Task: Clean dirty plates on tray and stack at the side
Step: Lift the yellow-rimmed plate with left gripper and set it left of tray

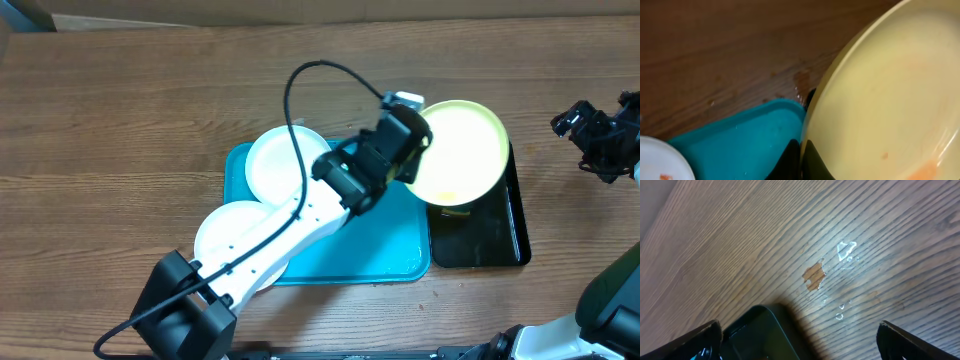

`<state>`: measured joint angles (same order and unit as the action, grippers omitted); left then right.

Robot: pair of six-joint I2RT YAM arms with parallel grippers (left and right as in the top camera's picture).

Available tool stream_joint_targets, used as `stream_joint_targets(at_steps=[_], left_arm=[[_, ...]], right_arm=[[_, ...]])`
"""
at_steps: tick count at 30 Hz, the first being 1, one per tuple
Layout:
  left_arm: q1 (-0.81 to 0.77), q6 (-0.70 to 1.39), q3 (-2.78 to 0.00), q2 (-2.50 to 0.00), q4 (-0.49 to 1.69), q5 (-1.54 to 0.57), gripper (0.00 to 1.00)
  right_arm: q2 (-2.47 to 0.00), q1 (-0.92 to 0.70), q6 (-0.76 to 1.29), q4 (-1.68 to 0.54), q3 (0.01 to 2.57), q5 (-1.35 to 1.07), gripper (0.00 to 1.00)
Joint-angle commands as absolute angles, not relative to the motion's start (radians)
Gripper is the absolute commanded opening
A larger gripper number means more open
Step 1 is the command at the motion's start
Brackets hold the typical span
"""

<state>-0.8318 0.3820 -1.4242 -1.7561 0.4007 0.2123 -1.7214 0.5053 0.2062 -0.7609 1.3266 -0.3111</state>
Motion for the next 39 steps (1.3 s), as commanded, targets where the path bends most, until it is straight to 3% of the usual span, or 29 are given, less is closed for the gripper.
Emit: stream_joint_targets(at_steps=[1, 10, 22, 33, 39], left_arm=[[-0.894, 0.234, -1.446, -1.745, 0.351, 0.347, 0.04], [-1.111, -0.157, -1.446, -1.746, 0.249, 0.714, 0.04], [-1.224, -0.41, -1.446, -1.746, -0.021, 1.0, 0.04], [-1.22, -0.39, -1.446, -1.746, -0.057, 1.028, 0.04], [-1.169, -0.105, -1.446, -1.746, 0.119, 0.952, 0.04]], right_arm=[[-1.711, 0.508, 0.21, -0.757, 1.343, -0.323, 1.0], [-1.711, 0.508, 0.21, -0.757, 1.343, -0.323, 1.0], [-1.711, 0.508, 0.21, -0.757, 1.343, -0.323, 1.0], [-1.711, 0.508, 0.21, -0.757, 1.343, -0.323, 1.0], [-1.711, 0.508, 0.21, -0.757, 1.343, -0.323, 1.0]])
